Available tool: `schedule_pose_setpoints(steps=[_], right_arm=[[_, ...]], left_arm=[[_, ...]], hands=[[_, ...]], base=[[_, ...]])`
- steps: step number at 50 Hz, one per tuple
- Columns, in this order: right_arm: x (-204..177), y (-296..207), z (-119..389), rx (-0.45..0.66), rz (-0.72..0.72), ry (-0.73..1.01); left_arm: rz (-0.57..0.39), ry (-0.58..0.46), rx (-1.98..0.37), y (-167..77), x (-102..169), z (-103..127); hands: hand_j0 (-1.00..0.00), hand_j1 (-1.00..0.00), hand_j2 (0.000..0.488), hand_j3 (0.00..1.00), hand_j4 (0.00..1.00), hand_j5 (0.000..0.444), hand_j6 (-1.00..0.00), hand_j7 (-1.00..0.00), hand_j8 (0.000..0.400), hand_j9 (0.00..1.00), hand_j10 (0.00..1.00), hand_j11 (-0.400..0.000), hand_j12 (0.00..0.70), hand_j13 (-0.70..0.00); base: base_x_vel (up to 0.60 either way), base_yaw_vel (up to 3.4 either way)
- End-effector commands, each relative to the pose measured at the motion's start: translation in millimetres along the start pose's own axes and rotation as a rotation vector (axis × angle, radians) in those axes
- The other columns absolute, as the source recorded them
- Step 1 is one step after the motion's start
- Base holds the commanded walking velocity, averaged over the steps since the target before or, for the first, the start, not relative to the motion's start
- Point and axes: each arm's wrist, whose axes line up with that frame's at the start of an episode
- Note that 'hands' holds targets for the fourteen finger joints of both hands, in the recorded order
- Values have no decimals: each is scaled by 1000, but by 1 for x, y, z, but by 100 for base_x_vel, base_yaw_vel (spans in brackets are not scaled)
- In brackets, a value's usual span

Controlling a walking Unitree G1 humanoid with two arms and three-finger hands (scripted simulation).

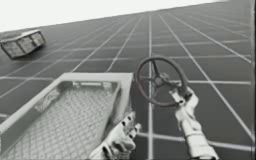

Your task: Pick up and drop off the object

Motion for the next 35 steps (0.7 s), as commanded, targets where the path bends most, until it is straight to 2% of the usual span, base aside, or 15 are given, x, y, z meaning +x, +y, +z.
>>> schedule_pose_setpoints(steps=[1, 35], right_arm=[[-4, 12, 7, 2, 34, -30], [-4, 12, 7, 2, 34, -30]], left_arm=[[-4, -11, -15, 3, -2, 0], [-4, -11, -15, 3, -2, 0]], hands=[[0, 0, 0, 1000, 1000, 0, 0, 0, 0, 1000, 1000, -400, 0, -700], [0, 0, 0, 1000, 1000, 0, 0, 0, 0, 1000, 1000, -400, 0, -700]], base=[[56, -7], [58, -1]])
